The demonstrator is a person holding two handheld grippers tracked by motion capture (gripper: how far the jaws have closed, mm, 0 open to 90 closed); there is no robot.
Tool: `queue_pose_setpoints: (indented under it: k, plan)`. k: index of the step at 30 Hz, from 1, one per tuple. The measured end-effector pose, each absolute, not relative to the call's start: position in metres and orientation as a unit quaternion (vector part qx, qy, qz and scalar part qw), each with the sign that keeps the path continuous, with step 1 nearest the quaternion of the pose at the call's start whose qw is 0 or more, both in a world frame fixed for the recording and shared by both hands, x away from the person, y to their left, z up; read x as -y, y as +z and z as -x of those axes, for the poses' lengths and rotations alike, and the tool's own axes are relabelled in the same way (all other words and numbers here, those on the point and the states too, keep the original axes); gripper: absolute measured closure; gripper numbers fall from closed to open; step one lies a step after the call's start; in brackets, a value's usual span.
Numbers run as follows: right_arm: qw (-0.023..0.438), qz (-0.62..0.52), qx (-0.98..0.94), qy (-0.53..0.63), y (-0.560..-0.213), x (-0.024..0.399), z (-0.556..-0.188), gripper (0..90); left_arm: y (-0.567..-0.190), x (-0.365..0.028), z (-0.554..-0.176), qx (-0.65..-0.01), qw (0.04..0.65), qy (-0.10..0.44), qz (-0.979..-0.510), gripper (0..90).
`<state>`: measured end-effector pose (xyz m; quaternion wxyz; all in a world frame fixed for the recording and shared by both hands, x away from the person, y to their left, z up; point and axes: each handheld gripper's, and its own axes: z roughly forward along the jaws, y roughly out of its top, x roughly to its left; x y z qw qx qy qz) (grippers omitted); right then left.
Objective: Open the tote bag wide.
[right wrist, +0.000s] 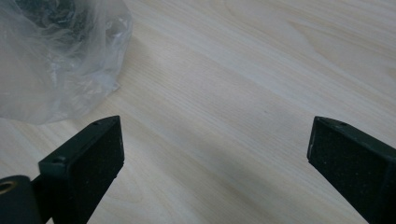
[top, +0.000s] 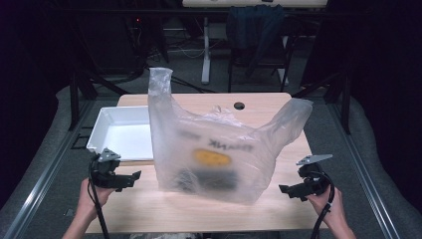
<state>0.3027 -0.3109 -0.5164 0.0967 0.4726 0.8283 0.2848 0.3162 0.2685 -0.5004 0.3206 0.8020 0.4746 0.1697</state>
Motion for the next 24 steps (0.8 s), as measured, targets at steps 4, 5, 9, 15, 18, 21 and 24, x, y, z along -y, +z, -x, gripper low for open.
queue_pose_setpoints:
  k: [4,5,9,15,18,21,24]
  plan:
    - [0.108,-0.458,-0.834,0.287,-0.515,0.306,-0.299,3.8,-0.499,-0.26,-0.314,-0.464,0.329,0.159,-0.807,11.2]
    - [0.111,-0.453,-0.836,0.289,-0.513,0.306,-0.298,4.1,-0.499,-0.258,-0.313,-0.46,0.326,0.156,-0.811,11.7]
    - [0.121,-0.447,-0.834,0.298,-0.509,0.301,-0.296,4.9,-0.499,-0.256,-0.309,-0.452,0.327,0.154,-0.815,12.1]
    - [0.116,-0.436,-0.837,0.31,-0.506,0.294,-0.29,6.3,-0.496,-0.255,-0.304,-0.447,0.332,0.149,-0.817,13.0]
    - [0.115,-0.432,-0.839,0.31,-0.505,0.293,-0.288,7.3,-0.495,-0.251,-0.304,-0.439,0.327,0.148,-0.824,14.0]
    - [0.113,-0.425,-0.844,0.306,-0.505,0.288,-0.289,8.1,-0.498,-0.251,-0.31,-0.446,0.333,0.135,-0.82,14.4]
    - [0.108,-0.414,-0.85,0.308,-0.506,0.283,-0.287,8.9,-0.497,-0.249,-0.308,-0.436,0.336,0.13,-0.825,14.4]
